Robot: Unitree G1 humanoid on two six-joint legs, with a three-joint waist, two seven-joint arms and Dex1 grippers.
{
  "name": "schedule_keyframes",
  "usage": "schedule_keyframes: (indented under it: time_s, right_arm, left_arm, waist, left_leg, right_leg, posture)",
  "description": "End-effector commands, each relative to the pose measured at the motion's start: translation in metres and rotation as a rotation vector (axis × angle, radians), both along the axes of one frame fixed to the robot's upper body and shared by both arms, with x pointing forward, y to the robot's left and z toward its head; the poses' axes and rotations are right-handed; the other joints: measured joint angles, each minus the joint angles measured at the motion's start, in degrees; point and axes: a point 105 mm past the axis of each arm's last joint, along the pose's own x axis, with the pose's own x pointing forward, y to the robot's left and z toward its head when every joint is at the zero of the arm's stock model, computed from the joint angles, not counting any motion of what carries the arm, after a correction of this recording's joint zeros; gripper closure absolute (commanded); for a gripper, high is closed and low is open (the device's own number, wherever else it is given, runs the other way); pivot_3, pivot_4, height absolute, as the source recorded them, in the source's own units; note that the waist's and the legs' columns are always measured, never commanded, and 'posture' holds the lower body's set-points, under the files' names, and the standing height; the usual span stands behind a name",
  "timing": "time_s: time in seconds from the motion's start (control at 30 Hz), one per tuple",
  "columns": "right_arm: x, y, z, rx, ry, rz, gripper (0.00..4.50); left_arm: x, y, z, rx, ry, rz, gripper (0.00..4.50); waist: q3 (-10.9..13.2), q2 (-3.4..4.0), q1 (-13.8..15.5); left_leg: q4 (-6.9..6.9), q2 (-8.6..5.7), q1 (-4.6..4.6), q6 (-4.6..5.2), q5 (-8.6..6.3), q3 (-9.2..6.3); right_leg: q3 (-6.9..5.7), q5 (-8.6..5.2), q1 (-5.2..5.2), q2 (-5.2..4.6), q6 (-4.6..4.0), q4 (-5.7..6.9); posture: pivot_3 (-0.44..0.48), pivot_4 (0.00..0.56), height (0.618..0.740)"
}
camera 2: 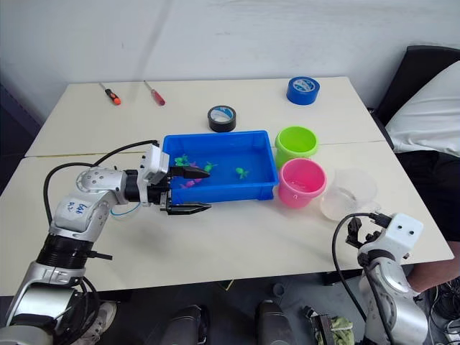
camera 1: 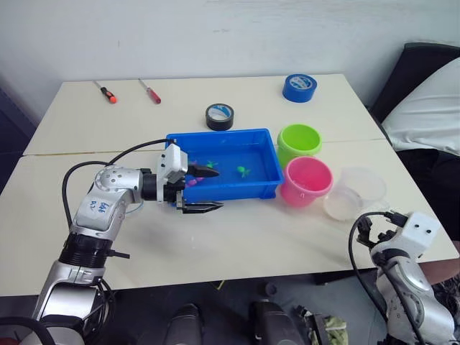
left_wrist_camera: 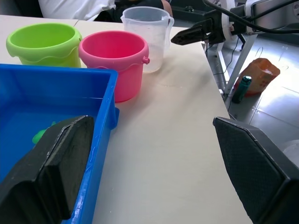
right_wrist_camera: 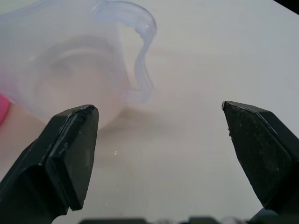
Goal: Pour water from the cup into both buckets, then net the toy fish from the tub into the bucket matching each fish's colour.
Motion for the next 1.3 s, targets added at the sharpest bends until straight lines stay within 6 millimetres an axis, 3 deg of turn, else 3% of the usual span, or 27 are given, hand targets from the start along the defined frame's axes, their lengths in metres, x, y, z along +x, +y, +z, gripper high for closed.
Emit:
schedule_keyframes:
  time_s: [0.03,1.0,1.1,1.3]
  right_arm:
    - [-0.001,-0.01,0.008,-0.039,-0.034,-0.071,0.0]
    - [0.034,-0.027,0.02,-0.049,-0.139,-0.211,0.0]
    - [0.038,-0.025,0.022,-0.074,-0.15,-0.207,0.88]
    - [0.04,-0.022,0.023,-0.07,-0.162,-0.188,3.72]
  left_arm:
    - [-0.002,0.003,0.008,-0.003,-0.036,0.008,0.04]
    - [-0.01,0.005,0.01,0.006,-0.032,0.032,0.04]
    - [-0.01,0.008,0.009,0.007,-0.032,0.043,0.0]
    - [-0.012,0.011,0.007,0.005,-0.031,0.054,0.0]
  waist:
    - [0.0,0.01,0.0]
    - [0.1,0.22,-0.2]
    - [0.1,0.23,-0.2]
    - [0.1,0.23,-0.2]
  left_leg:
    - [0.0,0.0,0.0,0.0,0.0,0.0]
    - [0.0,0.01,0.02,-0.03,0.02,0.01]
    - [0.0,0.02,0.02,-0.05,0.03,0.01]
    - [0.0,0.01,0.01,-0.07,0.05,0.01]
  right_leg:
    - [0.0,0.0,0.0,0.0,0.0,0.0]
    - [0.03,0.0,-0.03,0.01,0.0,0.13]
    - [0.03,0.0,-0.05,0.02,0.0,0.15]
    - [0.04,0.0,-0.08,0.01,0.0,0.18]
  posture:
    - [0.0,0.15,0.731]
    - [0.0,0.15,0.731]
    - [0.0,0.15,0.731]
    - [0.0,0.15,0.731]
